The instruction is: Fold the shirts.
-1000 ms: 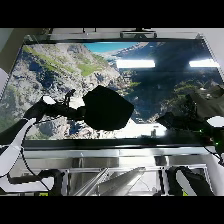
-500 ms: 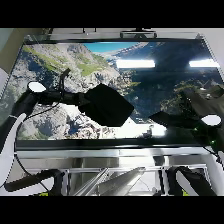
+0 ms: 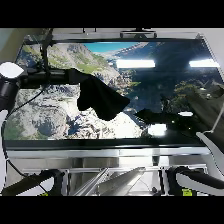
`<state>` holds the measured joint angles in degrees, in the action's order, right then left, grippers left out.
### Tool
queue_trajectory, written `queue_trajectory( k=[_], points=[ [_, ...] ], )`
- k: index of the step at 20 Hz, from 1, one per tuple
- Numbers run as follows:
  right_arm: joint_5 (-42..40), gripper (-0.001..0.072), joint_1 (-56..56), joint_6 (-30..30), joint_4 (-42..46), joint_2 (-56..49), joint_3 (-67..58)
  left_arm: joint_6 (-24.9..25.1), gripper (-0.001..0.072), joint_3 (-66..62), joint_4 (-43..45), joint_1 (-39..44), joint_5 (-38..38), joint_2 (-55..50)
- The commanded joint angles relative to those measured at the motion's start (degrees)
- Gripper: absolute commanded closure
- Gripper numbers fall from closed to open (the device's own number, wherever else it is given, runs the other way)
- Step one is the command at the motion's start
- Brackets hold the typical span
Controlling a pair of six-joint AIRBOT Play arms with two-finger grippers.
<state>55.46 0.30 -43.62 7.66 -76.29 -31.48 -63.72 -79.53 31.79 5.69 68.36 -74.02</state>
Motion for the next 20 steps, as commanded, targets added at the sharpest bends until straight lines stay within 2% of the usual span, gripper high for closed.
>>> queue_trajectory(
  k=[1,6,10,11,12,14,15,16,17,18,20],
  points=[
    [-1.6,0.0209,-7.7,7.8,-13.1,-8.5,-3.3,0.3,0.0684,-3.2,-1.9,0.1,0.1,0.2],
    [-3.3,0.0208,-14.5,12.0,-23.4,-15.5,-12.2,0.7,0.0679,-3.2,-3.5,0.1,1.6,0.2],
    [-6.5,0.0212,-15.1,12.5,-25.9,-18.6,-18.0,0.7,0.0678,-3.2,-3.5,0.1,4.4,0.2],
    [-7.4,0.0233,-15.1,12.5,-25.9,-19.2,-19.2,0.7,0.0678,-3.2,-3.5,0.1,4.9,0.2],
    [-7.7,0.0354,-15.1,13.4,-26.0,-19.8,-19.9,0.7,0.0678,-3.2,-3.5,0.1,5.2,0.2],
    [-7.7,0.0393,-15.1,13.7,-26.1,-20.8,-20.6,0.8,0.0678,-3.2,-3.5,0.1,5.3,0.2],
    [-7.6,0.0540,-15.1,13.7,-26.1,-21.0,-20.7,0.8,0.0678,-3.2,-3.5,0.1,5.3,0.2],
    [-7.2,0.0531,-15.1,13.7,-25.7,-21.0,-20.6,1.4,0.0678,-3.2,-3.5,0.1,5.2,0.2],
    [-5.2,0.0329,-15.0,13.7,-25.7,-21.0,-20.7,1.9,0.0678,-3.2,-3.5,-0.2,5.2,0.2],
    [-3.1,0.0158,-14.8,14.3,-25.2,-21.0,-20.7,2.0,0.0678,-3.2,-3.5,-0.7,5.2,0.2],
    [0.0,0.0143,-12.8,14.4,-22.9,-21.0,-20.7,1.9,0.0678,-3.2,-3.6,-2.0,5.5,0.2]
  ],
)
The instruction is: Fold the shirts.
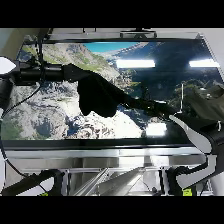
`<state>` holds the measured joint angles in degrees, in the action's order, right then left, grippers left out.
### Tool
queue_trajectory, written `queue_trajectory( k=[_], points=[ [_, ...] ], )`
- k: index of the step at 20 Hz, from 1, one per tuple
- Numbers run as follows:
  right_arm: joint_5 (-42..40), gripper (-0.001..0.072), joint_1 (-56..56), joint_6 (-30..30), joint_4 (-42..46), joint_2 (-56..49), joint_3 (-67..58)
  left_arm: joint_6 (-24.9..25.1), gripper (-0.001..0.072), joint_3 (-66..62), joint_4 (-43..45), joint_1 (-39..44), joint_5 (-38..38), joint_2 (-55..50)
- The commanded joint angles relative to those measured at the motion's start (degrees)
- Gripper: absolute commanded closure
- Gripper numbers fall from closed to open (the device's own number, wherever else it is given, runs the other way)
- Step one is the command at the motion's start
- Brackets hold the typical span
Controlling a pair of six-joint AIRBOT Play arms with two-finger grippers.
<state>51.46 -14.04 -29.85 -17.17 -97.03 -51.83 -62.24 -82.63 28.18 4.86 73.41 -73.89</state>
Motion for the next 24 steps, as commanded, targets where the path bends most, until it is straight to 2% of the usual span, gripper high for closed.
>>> queue_trajectory(
  k=[1,4,6,9,10,12,13,15,17,20,21,22,23,24],
  points=[
    [4.5,0.0142,3.2,-0.7,3.9,-0.2,-0.3,0.5,0.0678,-0.1,-1.0,-2.1,1.2,0.1],
    [4.6,0.0139,6.1,-4.7,9.8,-0.2,-0.3,1.2,0.0678,-0.1,-10.0,-4.9,4.7,0.1],
    [7.8,0.0139,5.9,-5.8,9.5,-0.2,-0.3,2.4,0.0679,-0.1,-14.3,-5.1,4.2,0.1],
    [15.3,0.0133,5.6,-5.8,7.6,-0.2,-0.3,2.4,0.0679,-0.1,-13.6,-4.4,1.7,-0.1],
    [16.0,0.0129,5.3,-6.3,8.4,-0.2,-0.3,2.4,0.0678,-0.1,-13.4,-4.4,1.6,-0.1],
    [16.1,0.0064,3.0,-6.7,11.5,-0.2,-0.3,2.4,0.0678,-0.1,-12.9,-4.4,1.7,-0.1],
    [16.1,0.0064,0.7,-6.6,13.8,-0.2,-0.3,2.4,0.0678,-0.1,-12.9,-4.4,1.6,-0.1],
    [14.6,0.0065,-4.1,-6.6,17.1,-0.2,-0.3,2.4,0.0678,-0.1,-12.9,-4.4,1.6,-0.1],
    [8.2,0.0065,-7.3,-6.6,16.7,-0.3,-0.3,2.4,0.0678,-0.1,-12.9,-4.4,1.6,-0.1],
    [0.4,0.0076,-7.9,-4.5,7.4,-0.3,-0.3,2.4,0.0678,-0.1,-12.9,-4.4,1.7,-0.1],
    [0.4,0.0192,-8.0,-1.1,0.7,-0.3,-0.3,2.9,0.0678,-0.1,-12.9,-4.4,1.7,-0.1],
    [1.6,0.0512,-8.0,4.7,-5.8,-0.3,-0.4,4.1,0.0678,-0.1,-12.8,-4.4,1.7,-0.1],
    [1.9,0.0682,-7.9,7.6,-11.0,-0.3,-0.4,5.2,0.0678,-0.1,-12.7,-4.4,1.9,-0.1],
    [2.0,0.0697,-7.8,9.3,-15.0,-0.2,-0.4,5.7,0.0678,-0.1,-12.1,-4.4,1.9,-0.3]
  ],
)
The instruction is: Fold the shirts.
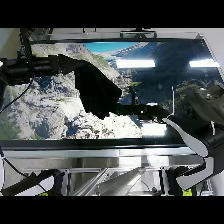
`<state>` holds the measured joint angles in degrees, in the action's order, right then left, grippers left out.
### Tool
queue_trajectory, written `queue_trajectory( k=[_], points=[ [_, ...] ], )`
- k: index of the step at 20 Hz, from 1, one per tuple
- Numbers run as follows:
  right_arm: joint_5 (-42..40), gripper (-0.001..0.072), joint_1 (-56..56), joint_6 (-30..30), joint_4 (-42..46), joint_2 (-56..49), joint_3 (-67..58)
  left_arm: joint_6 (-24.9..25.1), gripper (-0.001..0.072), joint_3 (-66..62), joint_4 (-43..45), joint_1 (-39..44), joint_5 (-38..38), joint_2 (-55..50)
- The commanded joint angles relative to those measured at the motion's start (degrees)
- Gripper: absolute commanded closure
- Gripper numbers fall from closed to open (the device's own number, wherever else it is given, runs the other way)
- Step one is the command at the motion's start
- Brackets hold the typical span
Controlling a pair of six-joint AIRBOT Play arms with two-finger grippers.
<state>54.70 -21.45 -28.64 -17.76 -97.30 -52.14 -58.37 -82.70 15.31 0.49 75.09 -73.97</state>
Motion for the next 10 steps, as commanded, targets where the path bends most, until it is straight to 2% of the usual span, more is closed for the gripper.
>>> queue_trajectory(
  k=[1,3,5,7,8,10],
  points=[
    [-0.7,0.0698,-0.2,10.0,-16.0,0.2,-0.1,1.8,0.0678,0.0,3.1,-0.1,0.1,-0.4],
    [-0.2,0.0699,0.9,10.1,-14.3,0.5,-0.1,0.7,0.0679,0.1,13.8,-1.1,0.1,-1.5],
    [-0.2,0.0700,3.4,5.9,-6.0,2.3,-0.1,-1.8,0.0680,0.7,21.4,-2.5,0.3,-3.1],
    [1.0,0.0700,8.0,-1.4,4.7,6.8,-0.2,-1.7,0.0684,2.3,20.3,-6.0,-0.4,-3.1],
    [2.9,0.0700,11.1,-3.2,7.5,10.8,-0.3,-1.7,0.0685,1.9,17.0,-7.9,0.3,-2.4],
    [5.8,0.0700,16.7,-4.6,7.9,21.2,-1.9,-1.2,0.0685,-0.1,8.0,-10.3,3.8,0.7]
  ],
)
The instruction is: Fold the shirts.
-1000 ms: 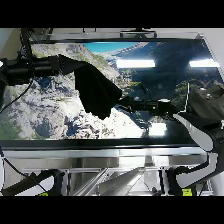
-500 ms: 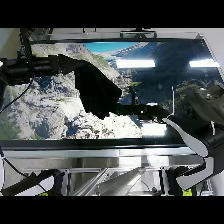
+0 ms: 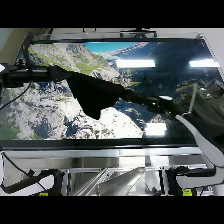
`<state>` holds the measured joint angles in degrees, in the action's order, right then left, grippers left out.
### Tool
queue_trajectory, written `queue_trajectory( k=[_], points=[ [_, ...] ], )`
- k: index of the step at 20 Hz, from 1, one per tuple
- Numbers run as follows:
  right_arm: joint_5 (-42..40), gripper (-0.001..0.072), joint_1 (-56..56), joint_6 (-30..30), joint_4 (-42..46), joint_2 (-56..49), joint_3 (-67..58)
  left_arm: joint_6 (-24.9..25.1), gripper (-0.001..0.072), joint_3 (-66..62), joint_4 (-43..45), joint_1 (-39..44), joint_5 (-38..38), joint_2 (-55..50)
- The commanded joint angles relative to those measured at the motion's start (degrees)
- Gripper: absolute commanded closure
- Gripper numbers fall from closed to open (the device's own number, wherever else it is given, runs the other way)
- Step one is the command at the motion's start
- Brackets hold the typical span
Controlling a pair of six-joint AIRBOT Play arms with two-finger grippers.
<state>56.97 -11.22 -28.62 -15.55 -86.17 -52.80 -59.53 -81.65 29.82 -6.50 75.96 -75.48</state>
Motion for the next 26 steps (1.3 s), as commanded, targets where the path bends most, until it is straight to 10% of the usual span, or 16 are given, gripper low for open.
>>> queue_trajectory(
  k=[1,10,20,22,24,26],
  points=[
    [3.8,0.0700,8.5,-5.4,5.8,15.8,-3.1,-0.1,0.0686,-2.8,-9.7,-3.5,4.3,4.3],
    [-1.6,0.0700,11.5,-20.1,30.7,44.5,-17.0,-9.5,0.0683,-11.0,3.2,-1.5,-2.2,23.5],
    [3.6,0.0687,11.5,-22.4,33.4,7.5,-15.7,-0.1,0.0687,5.1,3.8,3.3,-3.1,-2.8],
    [1.9,0.0560,12.6,-20.6,33.3,-0.6,-15.8,0.3,0.0681,2.3,5.5,2.0,-1.1,-12.6],
    [2.8,0.0540,14.7,-20.0,33.6,-3.3,-15.8,-1.0,0.0362,-3.4,6.3,-1.1,4.5,-20.7],
    [6.5,0.0260,18.6,-20.3,34.0,-3.0,-15.8,-4.0,0.0362,-8.9,6.3,-4.8,9.4,-25.5]
  ],
)
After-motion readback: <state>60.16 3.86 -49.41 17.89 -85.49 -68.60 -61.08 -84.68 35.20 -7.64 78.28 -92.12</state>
